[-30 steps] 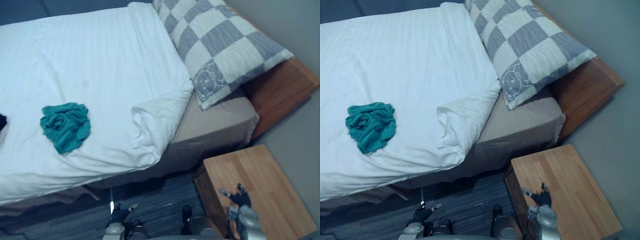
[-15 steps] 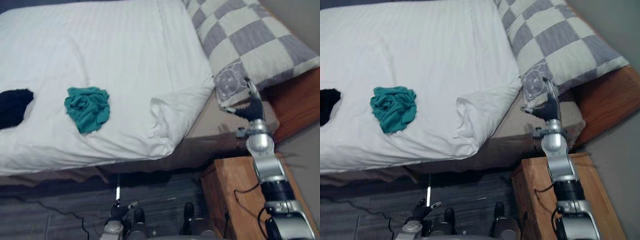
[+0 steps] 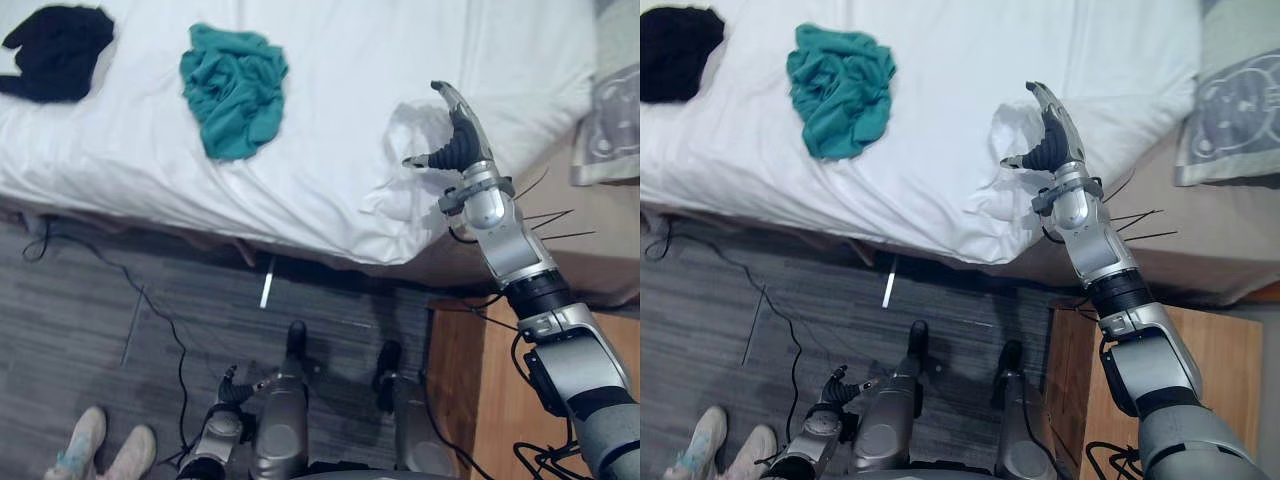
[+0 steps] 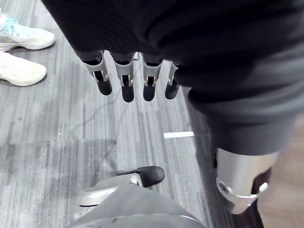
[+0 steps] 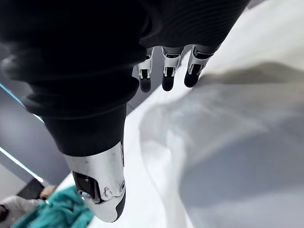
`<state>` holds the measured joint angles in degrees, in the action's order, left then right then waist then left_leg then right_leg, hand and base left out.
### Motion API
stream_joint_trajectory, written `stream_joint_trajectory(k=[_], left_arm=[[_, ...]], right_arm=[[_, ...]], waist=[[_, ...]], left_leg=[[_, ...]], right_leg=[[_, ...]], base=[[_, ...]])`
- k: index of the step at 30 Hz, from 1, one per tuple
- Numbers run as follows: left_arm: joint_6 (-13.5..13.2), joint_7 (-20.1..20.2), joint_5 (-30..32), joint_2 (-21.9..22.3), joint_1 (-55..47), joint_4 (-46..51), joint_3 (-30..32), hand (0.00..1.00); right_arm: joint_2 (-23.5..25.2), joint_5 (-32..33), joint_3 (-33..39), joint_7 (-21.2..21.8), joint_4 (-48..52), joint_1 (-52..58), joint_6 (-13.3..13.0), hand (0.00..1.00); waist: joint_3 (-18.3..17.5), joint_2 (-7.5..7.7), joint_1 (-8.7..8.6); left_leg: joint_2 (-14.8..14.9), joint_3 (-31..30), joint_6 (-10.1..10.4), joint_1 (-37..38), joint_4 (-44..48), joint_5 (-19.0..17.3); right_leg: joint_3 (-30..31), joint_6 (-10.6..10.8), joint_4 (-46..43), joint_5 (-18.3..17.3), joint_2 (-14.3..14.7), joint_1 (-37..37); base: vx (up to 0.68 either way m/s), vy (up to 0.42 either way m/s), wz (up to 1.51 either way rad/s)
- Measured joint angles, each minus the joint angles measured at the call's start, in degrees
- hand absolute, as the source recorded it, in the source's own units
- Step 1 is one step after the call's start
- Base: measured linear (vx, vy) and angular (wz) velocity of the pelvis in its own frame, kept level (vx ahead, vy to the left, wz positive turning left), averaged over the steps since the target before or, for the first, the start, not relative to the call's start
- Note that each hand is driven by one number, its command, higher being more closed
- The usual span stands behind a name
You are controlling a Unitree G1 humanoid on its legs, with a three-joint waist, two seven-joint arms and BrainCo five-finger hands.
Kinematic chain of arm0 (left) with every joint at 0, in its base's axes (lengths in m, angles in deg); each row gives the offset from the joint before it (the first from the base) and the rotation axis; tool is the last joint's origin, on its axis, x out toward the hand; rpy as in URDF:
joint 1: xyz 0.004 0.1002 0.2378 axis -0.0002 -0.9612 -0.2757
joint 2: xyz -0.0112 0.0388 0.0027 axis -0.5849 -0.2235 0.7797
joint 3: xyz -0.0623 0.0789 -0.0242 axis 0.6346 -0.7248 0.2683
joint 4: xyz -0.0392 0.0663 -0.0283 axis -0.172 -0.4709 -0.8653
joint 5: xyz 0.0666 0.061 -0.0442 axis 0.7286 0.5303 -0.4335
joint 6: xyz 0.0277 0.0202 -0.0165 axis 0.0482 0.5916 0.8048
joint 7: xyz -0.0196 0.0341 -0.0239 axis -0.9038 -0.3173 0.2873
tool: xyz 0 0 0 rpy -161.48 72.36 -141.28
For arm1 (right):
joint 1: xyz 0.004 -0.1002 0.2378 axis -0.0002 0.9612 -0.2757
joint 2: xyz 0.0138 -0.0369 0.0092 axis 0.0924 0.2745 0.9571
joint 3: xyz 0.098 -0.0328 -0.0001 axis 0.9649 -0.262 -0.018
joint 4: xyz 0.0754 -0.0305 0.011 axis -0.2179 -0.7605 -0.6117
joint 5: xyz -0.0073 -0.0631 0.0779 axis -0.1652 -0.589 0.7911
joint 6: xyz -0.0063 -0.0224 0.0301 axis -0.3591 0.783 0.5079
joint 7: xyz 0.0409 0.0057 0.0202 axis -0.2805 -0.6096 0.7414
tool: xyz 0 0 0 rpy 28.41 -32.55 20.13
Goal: Tidy the bed and pick cloth on bed and put in laundry
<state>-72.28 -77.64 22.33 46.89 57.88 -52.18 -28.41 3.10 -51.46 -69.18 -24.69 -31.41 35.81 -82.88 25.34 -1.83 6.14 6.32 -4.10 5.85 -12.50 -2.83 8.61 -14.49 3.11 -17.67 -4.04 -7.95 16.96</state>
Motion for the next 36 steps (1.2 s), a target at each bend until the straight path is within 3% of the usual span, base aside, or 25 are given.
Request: stream_joint_trajectory(k=[6, 10, 14, 15, 16, 17, 20, 22, 23, 26, 29, 33, 36], left_arm=[[-0.02, -0.75, -1.60, -0.02, 2.28, -2.13, -2.65, 0.00], [-0.09, -1.08, -2.24, -0.36, 2.61, -2.19, -4.21, 0.00], [-0.07, -1.67, -2.26, -0.25, 2.60, -1.72, -4.33, 0.00], [1.11, -1.56, -2.11, -0.01, 1.70, 2.15, -4.02, 0.00], [1.12, -1.53, -2.08, 0.16, 1.66, 2.62, -4.02, 0.00], [1.11, -1.51, -2.07, 0.23, 1.69, 2.95, -4.03, 0.00], [1.38, -1.48, -2.06, 0.83, 2.25, 3.24, -3.85, 0.00], [2.27, -0.64, -1.80, 1.56, 1.14, 3.43, -1.92, 0.00], [2.51, -0.01, -0.92, 2.05, -1.09, 4.23, -0.78, 0.00], [3.13, 1.34, 0.11, 3.34, -2.54, 4.15, 0.08, 0.00], [3.70, 2.21, 0.16, 4.92, -2.79, 3.87, 0.74, 0.00], [4.06, 2.27, 0.15, 5.49, -4.45, 2.93, 2.27, 0.00], [4.58, 2.20, 0.10, 5.73, -5.85, 2.50, 5.88, 0.00]], right_arm=[[-1.44, -3.74, 0.46, -1.54, -15.34, -7.66, 0.48, 1.00], [-2.21, -3.73, 1.02, -1.66, -17.10, -8.95, 0.55, 1.00], [-2.18, -3.51, 3.71, -2.49, -14.16, -6.74, 0.72, 1.00], [2.19, -3.47, 12.15, -3.84, -1.24, 8.12, 1.10, 1.00], [2.59, -3.47, 12.10, -4.10, -1.08, 8.47, 1.22, 1.00], [2.71, -3.47, 12.11, -4.17, -1.07, 8.46, 1.24, 0.00], [5.75, -3.48, 17.34, -4.18, 1.25, 13.28, 0.94, 0.00], [15.45, -1.26, 28.27, -4.91, 5.86, 24.38, 0.55, 0.00], [19.93, 1.85, 32.16, -5.75, 5.82, 30.68, 0.92, 0.00], [20.99, 7.91, 34.71, -6.47, 4.82, 36.53, -0.08, 0.00], [22.37, 14.09, 39.32, -6.52, 1.30, 37.62, 0.27, 0.00], [26.30, 21.28, 49.04, -6.95, -8.40, 43.90, 4.13, 0.00], [26.68, 26.08, 55.83, -9.41, -8.94, 49.19, 5.45, 0.00]], waist=[[0.81, -1.52, 0.87], [0.89, -1.66, 0.84], [0.91, -1.61, 0.82], [1.11, -1.04, -1.70], [1.13, -1.03, -2.21], [1.13, -1.02, -2.31], [0.98, -0.93, -2.43], [-0.75, 0.02, -2.76], [-3.78, 1.29, -4.12], [-6.84, 2.57, -5.66], [-9.37, 2.17, -5.50], [-10.77, 1.30, -5.73], [-10.97, 1.03, -7.61]], left_leg=[[-0.99, -0.31, -0.65, -2.73, -0.33, 1.06], [-0.96, -0.03, -0.75, -2.47, -0.81, 1.36], [-0.83, 1.43, -0.58, -0.88, -2.46, 2.14], [-0.76, 6.09, -0.75, 3.71, -2.63, 1.98], [-0.69, 6.40, -0.80, 3.86, -2.68, 1.93], [-0.51, 6.95, -0.84, 3.92, -2.72, 1.88], [0.15, 8.16, -0.74, 5.29, -2.63, 1.70], [0.60, 8.58, -0.53, 7.88, -2.65, 0.66], [0.54, 9.16, -0.67, 8.17, -2.70, 0.03], [0.34, 11.32, -0.83, 10.34, -2.66, -1.11], [0.48, 12.00, -0.77, 12.37, -2.68, -1.96], [0.52, 12.20, -0.48, 13.42, -2.69, -2.60], [0.53, 12.65, -0.36, 14.19, -2.73, -2.69]], right_leg=[[0.00, 0.00, -2.16, -0.37, -1.31, 3.39], [0.21, 0.02, -2.13, -0.35, -1.31, 3.39], [1.29, 0.23, -1.92, -0.17, -1.16, 3.16], [2.68, 1.00, 1.47, 0.79, -0.68, -2.19], [2.96, 1.09, 1.89, 1.09, -0.53, -2.34], [3.48, 1.07, 2.28, 1.47, -0.24, -2.23], [4.25, 1.06, 5.02, 2.96, 0.92, -4.07], [4.06, 1.26, 8.45, 3.76, 1.54, -8.13], [4.44, 1.69, 9.65, 3.77, 1.63, -8.77], [6.39, 1.99, 11.63, 4.57, 1.71, -10.57], [6.67, 2.07, 13.70, 4.91, 2.00, -13.18], [6.61, 2.06, 15.07, 5.02, 2.09, -14.87], [6.68, 2.11, 15.47, 5.14, 2.05, -15.76]], base=[[-0.05, 0.008, 0.11], [-0.01, -0.011, -0.01], [0.03, -0.032, -0.18], [0.06, 0.003, -0.35], [0.04, 0.013, -0.40], [-0.03, 0.004, -0.27], [-0.01, -0.010, -0.19], [0.05, 0.003, -0.11], [0.09, 0.017, -0.16], [0.10, 0.022, -0.34], [0.07, 0.012, -0.15], [0.07, 0.006, -0.01], [0.04, 0.008, -0.05]])
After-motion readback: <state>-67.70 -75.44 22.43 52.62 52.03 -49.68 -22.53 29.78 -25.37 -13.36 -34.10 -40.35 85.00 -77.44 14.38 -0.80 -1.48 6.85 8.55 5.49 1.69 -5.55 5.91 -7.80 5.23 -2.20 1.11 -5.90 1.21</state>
